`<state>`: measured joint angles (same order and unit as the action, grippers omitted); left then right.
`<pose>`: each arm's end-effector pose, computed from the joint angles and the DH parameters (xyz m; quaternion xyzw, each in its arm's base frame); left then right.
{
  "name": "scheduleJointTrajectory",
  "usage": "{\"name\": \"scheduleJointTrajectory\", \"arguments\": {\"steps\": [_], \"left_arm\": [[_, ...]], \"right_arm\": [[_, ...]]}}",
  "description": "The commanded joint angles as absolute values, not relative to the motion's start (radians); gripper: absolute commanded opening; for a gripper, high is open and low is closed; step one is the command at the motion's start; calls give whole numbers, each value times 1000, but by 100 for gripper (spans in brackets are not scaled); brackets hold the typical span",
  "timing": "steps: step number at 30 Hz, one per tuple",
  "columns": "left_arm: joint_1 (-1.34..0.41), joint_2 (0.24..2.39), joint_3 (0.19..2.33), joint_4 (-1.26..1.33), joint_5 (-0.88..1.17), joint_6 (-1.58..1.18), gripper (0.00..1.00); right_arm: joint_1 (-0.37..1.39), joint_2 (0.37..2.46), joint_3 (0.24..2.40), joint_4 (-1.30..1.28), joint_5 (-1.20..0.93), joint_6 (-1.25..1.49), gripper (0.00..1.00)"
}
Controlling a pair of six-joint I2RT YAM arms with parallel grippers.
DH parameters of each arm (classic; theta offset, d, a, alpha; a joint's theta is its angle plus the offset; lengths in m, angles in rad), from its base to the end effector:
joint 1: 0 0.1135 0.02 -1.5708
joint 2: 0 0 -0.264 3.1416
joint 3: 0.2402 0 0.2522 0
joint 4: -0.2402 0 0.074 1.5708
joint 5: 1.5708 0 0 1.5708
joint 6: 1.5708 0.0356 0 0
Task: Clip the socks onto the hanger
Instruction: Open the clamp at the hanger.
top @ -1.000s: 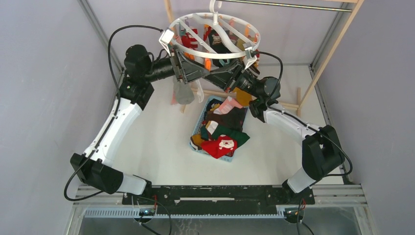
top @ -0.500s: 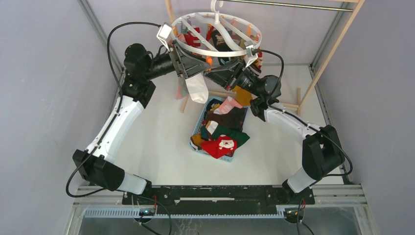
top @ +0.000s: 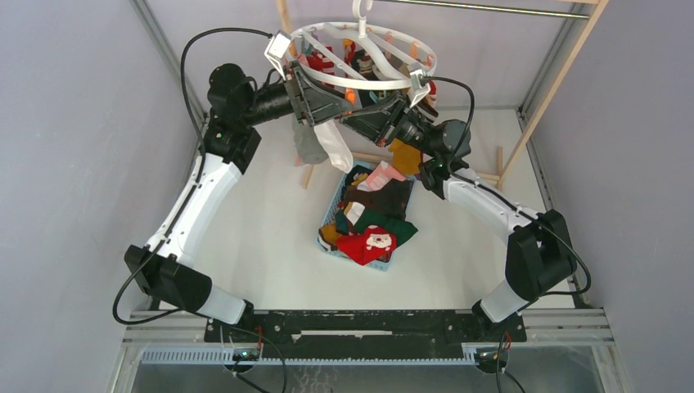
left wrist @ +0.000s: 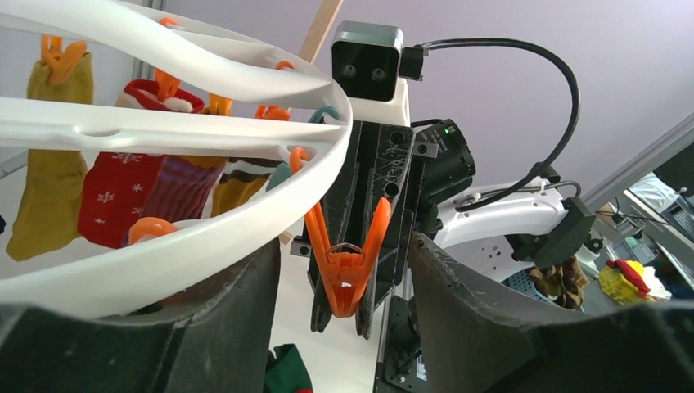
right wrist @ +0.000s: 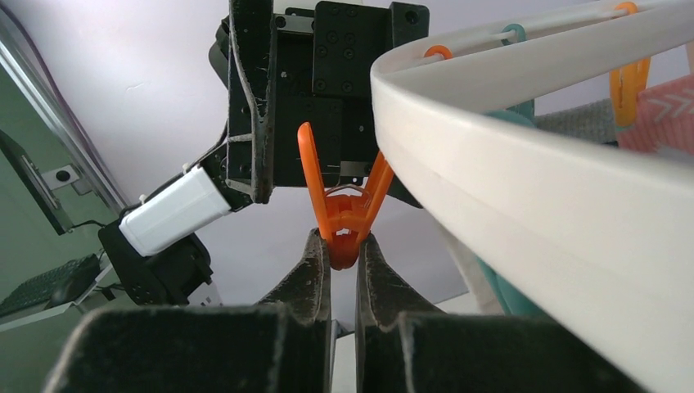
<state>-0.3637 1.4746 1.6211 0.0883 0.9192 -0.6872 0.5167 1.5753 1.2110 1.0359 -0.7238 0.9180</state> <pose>0.2901 -0.1407 0.4936 0.2543 0.6040 -0.5906 0.4709 0.2929 0.1935 0.4089 -0.2315 0.4618 0.6697 0.5336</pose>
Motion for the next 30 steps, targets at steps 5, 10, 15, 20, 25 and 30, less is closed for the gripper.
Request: {"name": "scheduleJointTrajectory", "arguments": {"steps": [5,10,15,20,25,30], "left_arm": [[-378,1500,1697,120,946,-633,57],[-377,1503,1685,129,954,-629,43],[-377,1502,1670,150,953,-637,26],[-375,1496,1661,156,926,-641,6],[-362,1481,1642,130,846,-680,0],[-357,1469,1671,-55,765,-677,0]], "right_arm": [[553,1573,1264,892,-916,885,0],[562,1570,1283,808,-931,837,0],[561,1568,1283,801,-931,828,0],[549,1543,1263,783,-928,803,4],[527,1412,1203,557,-804,573,37],[559,1247,1168,250,-590,230,100]]}}
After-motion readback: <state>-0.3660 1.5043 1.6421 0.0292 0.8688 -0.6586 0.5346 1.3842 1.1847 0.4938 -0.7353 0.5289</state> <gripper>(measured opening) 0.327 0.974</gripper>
